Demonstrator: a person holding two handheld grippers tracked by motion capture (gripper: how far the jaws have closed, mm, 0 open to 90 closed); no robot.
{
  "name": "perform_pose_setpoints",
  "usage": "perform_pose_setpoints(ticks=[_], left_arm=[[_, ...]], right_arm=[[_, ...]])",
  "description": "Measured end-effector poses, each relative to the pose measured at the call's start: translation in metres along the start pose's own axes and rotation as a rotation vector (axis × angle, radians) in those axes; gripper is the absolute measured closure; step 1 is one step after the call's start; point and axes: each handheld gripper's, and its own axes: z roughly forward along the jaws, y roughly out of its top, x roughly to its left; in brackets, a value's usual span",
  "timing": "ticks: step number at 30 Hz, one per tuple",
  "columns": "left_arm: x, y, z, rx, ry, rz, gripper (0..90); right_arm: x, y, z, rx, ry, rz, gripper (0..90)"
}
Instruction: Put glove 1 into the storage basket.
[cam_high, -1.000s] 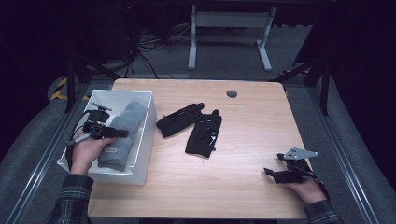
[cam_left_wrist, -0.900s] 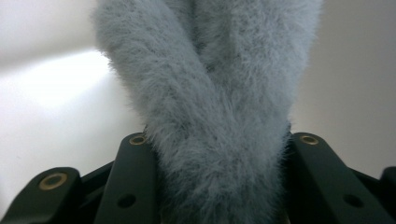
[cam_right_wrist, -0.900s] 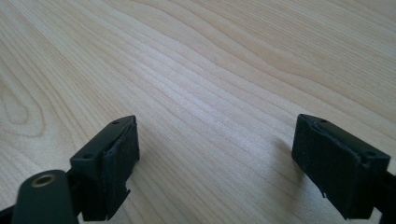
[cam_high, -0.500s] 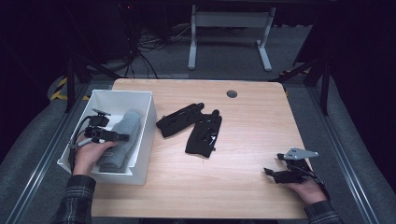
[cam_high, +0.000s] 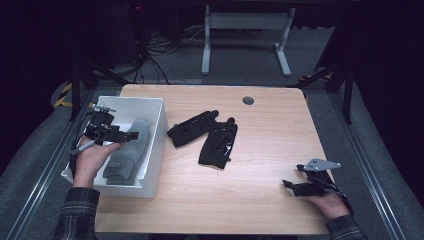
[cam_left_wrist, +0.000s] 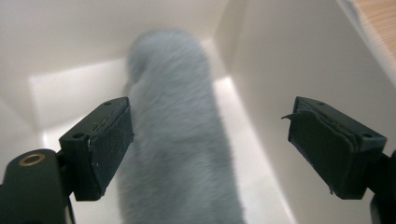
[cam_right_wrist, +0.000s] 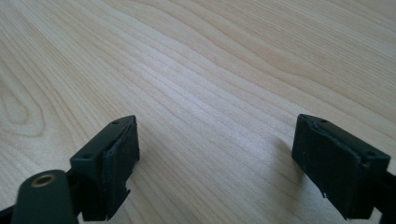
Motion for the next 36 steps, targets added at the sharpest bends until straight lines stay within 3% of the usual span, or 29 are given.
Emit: perform_pose_setpoints(ticks=[3, 4, 7, 12, 13, 14, 15, 25, 36], left_arm=[[-0.019, 0.010, -0.007, -0.027, -0.027, 0.037, 14.8], [-0.019, 0.010, -0.007, -0.027, -0.027, 0.037, 14.8], [-0.043, 0.021, -0.009, -0.045, -0.069, 0.090, 14.8], [-0.070, 0.031, -0.005, -0.056, -0.100, 0.147, 14.8], [-0.070, 0.031, -0.005, -0.056, -0.100, 0.147, 14.8], [-0.081, 0.033, -0.002, -0.056, -0.108, 0.166, 14.8], [-0.081, 0.033, -0.002, -0.056, -0.108, 0.166, 14.8], [-0.128, 0.031, 0.016, -0.062, -0.171, 0.243, 14.8], [-0.169, 0.011, 0.055, -0.034, -0.240, 0.307, 15.2]], right_arm=[[0.000, 0.000, 0.000, 0.000, 0.001, 0.000, 15.5], [0.000, 0.000, 0.000, 0.000, 0.001, 0.000, 15.5], [0.000, 0.000, 0.000, 0.000, 0.000, 0.000, 15.5], [0.000, 0.000, 0.000, 0.001, 0.001, 0.002, 15.5], [0.000, 0.000, 0.000, 0.001, 0.001, 0.002, 15.5], [0.000, 0.000, 0.000, 0.001, 0.000, 0.002, 15.5], [0.000, 0.000, 0.000, 0.001, 0.000, 0.002, 15.5], [0.000, 0.000, 0.000, 0.001, 0.000, 0.002, 15.5], [0.000, 0.000, 0.000, 0.002, 0.000, 0.002, 15.5]])
